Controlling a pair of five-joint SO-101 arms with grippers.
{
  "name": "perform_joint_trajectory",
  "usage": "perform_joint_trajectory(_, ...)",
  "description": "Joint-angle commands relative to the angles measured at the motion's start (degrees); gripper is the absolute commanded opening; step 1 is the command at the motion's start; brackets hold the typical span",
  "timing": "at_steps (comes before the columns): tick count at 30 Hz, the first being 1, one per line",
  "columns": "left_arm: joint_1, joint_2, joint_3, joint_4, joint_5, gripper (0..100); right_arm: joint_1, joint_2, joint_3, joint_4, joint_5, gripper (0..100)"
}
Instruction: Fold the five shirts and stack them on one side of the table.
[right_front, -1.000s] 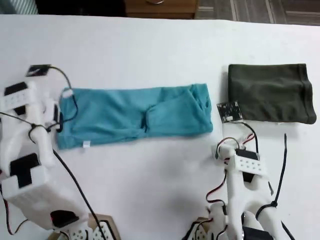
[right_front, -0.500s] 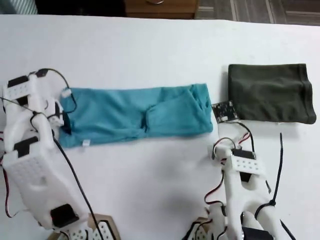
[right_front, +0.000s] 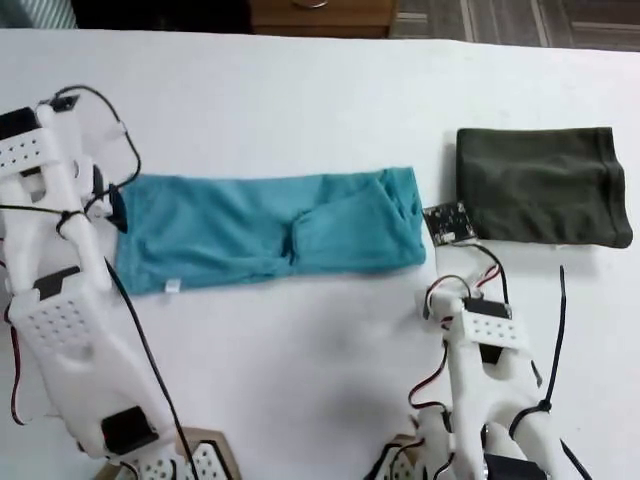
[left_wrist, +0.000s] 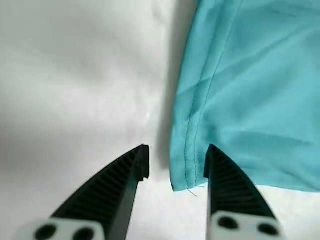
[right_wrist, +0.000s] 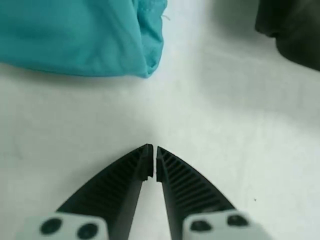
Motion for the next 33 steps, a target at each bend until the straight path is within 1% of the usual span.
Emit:
perform_joint_trajectory(1, 1.8, 0.4, -2.6, 1.0, 0.2, 20, -0.3, -2.0, -0.2, -0.9, -0.4, 2.1)
perform_joint_trajectory(4, 3.6, 3.8, -2.9, -0.1, 0.2, 20, -0.3, -2.0, -0.2, -0.9, -0.4, 2.1)
perform_joint_trajectory(8, 5.1, 8.1, -2.9, -4.0, 0.2, 20, -0.3, -2.0, -0.2, -0.9, -0.4, 2.1)
perform_joint_trajectory(11, 5.1, 10.8, -2.9, -6.9, 0.2, 20, -0.3, -2.0, -0.2, -0.9, -0.4, 2.1)
perform_joint_trajectory(16, 5.0, 13.5, -2.9, -8.5, -0.2, 20, -0.3, -2.0, -0.2, -0.9, -0.4, 2.1)
perform_joint_trajectory(22, -0.1, 14.2, -2.9, -11.5, -0.4, 20, -0.3, -2.0, -0.2, -0.9, -0.4, 2.1)
perform_joint_trajectory(26, -0.9, 14.2, -2.6, -9.8, -7.0, 20, -0.3, -2.0, -0.2, -0.9, -0.4, 2.1)
perform_joint_trajectory(30, 0.2, 14.2, -2.4, -8.8, -9.8, 20, -0.3, -2.0, -0.2, -0.9, -0.4, 2.1)
perform_joint_trajectory(33, 1.0, 14.2, -2.4, -9.0, -10.4, 20, -0.3, -2.0, -0.2, -0.9, -0.4, 2.1)
